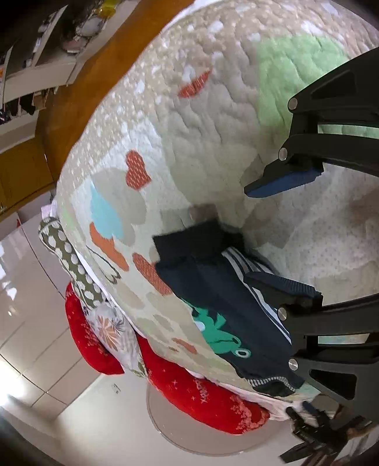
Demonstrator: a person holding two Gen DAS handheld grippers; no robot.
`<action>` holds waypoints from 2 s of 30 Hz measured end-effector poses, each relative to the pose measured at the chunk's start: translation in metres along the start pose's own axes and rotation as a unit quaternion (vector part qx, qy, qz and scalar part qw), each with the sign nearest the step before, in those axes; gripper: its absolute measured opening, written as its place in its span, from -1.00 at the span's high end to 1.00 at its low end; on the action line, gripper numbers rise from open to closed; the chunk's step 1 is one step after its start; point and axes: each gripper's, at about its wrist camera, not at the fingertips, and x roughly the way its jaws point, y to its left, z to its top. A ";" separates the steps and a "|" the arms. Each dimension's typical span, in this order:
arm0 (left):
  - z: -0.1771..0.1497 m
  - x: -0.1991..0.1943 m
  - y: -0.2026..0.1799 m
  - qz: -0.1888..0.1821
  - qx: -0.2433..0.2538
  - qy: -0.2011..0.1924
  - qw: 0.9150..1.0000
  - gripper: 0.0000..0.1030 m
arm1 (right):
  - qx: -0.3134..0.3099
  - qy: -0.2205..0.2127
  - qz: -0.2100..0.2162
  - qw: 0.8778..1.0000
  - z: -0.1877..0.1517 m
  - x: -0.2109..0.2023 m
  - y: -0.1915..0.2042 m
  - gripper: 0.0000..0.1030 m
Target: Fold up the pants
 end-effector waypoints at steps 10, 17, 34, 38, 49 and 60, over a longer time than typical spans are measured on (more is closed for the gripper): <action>0.031 0.090 -0.198 -0.133 0.181 0.130 0.966 -0.60 | -0.009 0.006 0.047 0.999 0.008 0.010 0.001 -0.14; 0.021 0.157 -0.291 -0.163 0.240 0.209 0.934 -0.60 | -0.019 0.017 0.098 0.995 0.005 0.003 -0.004 -0.29; -0.011 0.204 -0.333 -0.153 0.319 0.281 0.892 0.64 | -0.027 0.008 0.078 0.997 0.021 0.047 0.014 0.51; 0.002 0.185 -0.317 -0.174 0.286 0.254 0.907 0.64 | -0.040 -0.003 0.075 0.996 0.025 0.037 0.025 0.55; 0.063 0.087 -0.171 -0.157 0.110 0.095 0.977 0.03 | -0.192 -0.015 0.069 0.979 0.024 0.024 0.127 0.56; 0.022 0.022 -0.019 -0.093 -0.030 0.008 0.995 -0.22 | -0.268 0.133 0.105 0.949 -0.038 0.103 0.203 0.18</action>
